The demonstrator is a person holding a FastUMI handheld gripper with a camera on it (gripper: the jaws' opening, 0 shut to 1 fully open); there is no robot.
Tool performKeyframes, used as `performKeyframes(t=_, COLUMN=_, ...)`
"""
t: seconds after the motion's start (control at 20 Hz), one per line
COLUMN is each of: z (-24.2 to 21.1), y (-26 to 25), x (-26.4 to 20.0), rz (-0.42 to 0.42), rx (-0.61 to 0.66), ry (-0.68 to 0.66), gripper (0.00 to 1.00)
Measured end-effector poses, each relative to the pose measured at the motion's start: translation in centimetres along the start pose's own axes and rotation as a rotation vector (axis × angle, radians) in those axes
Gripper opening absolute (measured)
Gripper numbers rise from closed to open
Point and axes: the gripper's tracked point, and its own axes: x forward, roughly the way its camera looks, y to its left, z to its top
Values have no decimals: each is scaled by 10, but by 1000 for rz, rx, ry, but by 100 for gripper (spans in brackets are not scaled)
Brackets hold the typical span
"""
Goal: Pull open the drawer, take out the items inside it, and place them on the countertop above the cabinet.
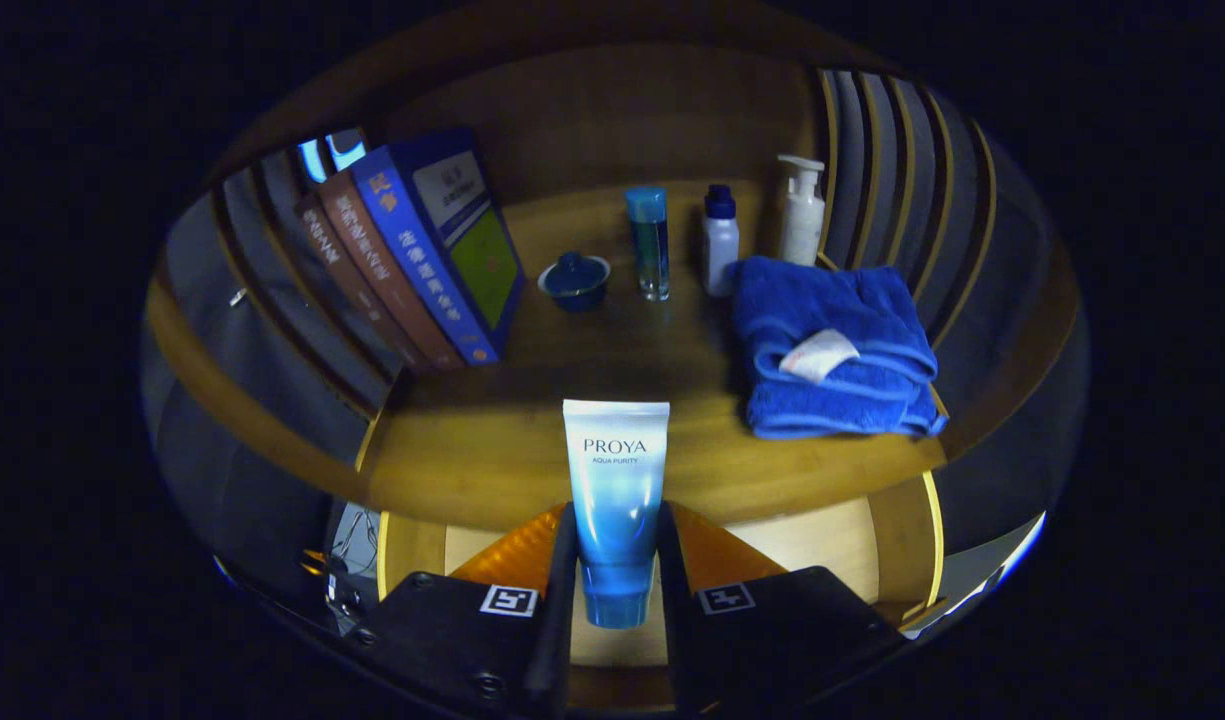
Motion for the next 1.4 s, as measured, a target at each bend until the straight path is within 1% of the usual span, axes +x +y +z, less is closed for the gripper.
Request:
performKeyframes(t=0.15, z=19, y=0, x=37, rz=-24, rx=-16, ry=7, gripper=43)
performKeyframes(t=0.3, z=28, y=-2, x=68, rz=-59, rx=-18, ry=23, gripper=43)
performKeyframes(t=0.5, z=27, y=-5, x=91, rz=-67, rx=-1, ry=51, gripper=43)
performKeyframes(t=0.6, z=34, y=-2, x=92, rz=-48, rx=0, ry=24, gripper=62)
performKeyframes(t=0.65, z=38, y=-3, x=89, rz=-52, rx=-3, ry=7, gripper=71)
performKeyframes(t=0.8, z=41, y=-4, x=78, rz=-55, rx=-8, ry=-25, gripper=100)
performKeyframes(t=1.0, z=41, y=-2, x=44, rz=-50, rx=-19, ry=-101, gripper=99)
performKeyframes(t=1.1, z=38, y=1, x=16, rz=-37, rx=-23, ry=-158, gripper=99)
performKeyframes(t=1.3, z=26, y=11, x=-53, rz=6, rx=-55, ry=-334, gripper=99)
performKeyframes(t=1.4, z=10, y=11, x=-87, rz=13, rx=-81, ry=-419, gripper=99)
